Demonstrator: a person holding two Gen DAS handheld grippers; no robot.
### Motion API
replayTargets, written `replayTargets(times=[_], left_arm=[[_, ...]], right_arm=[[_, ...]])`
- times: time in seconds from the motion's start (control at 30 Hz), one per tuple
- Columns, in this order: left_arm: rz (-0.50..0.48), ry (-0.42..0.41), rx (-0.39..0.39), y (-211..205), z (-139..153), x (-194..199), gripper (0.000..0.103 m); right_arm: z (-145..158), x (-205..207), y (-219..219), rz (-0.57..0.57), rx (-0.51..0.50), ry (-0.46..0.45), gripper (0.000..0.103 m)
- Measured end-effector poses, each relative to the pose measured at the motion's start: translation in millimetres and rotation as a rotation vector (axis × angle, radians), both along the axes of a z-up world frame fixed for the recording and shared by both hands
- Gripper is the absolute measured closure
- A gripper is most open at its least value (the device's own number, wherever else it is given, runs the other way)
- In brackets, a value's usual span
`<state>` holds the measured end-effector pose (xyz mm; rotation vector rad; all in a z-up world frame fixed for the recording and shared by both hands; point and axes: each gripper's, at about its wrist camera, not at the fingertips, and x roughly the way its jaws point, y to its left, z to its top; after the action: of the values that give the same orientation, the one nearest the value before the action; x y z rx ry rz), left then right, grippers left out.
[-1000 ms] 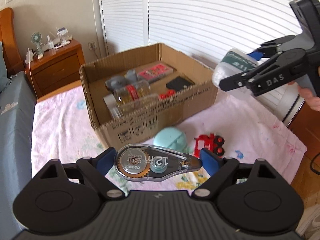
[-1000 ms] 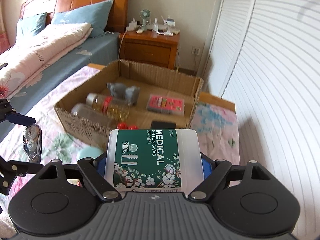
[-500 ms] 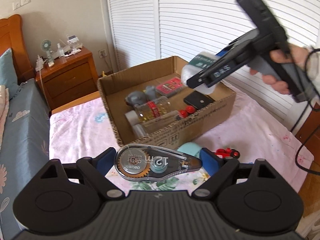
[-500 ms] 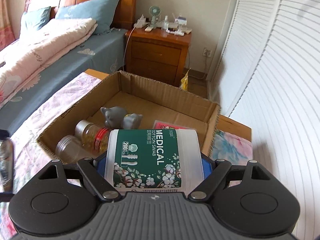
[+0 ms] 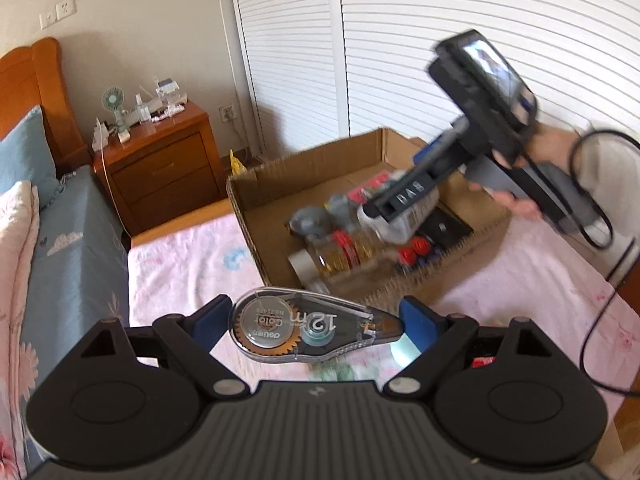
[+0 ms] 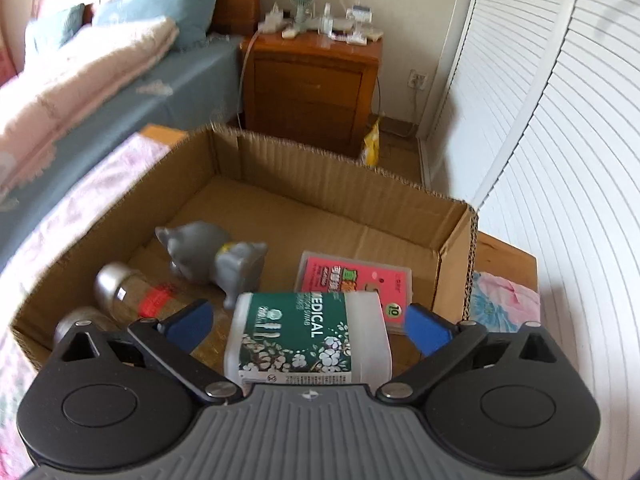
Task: Organize rigid objects
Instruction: 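Carry the tape into the box and open the left tool while the right tool drops the container there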
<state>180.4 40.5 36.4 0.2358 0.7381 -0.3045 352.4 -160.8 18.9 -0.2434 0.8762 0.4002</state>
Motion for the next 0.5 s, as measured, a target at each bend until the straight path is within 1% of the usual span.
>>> replayTargets(times=[0.1, 0.27, 0.37, 0.5], left_arm=[[-0.006, -0.009, 0.002, -4, 5, 20, 0.014], [-0.009, 0.002, -0.018, -15, 9, 62, 0.014], [-0.009, 0.0, -0.015, -22, 8, 84, 0.014], [-0.001, 0.045, -0.024, -29, -3, 115, 0.014]], right_arm=[[6, -3, -8, -0.016, 0.027, 0.005, 0.0], [14, -13, -25, -0.052, 0.022, 0.001, 0.0], [16, -22, -38, -0.068, 0.067, 0.022, 0.0], [18, -39, -46, -0.068, 0.087, 0.016, 0.0]])
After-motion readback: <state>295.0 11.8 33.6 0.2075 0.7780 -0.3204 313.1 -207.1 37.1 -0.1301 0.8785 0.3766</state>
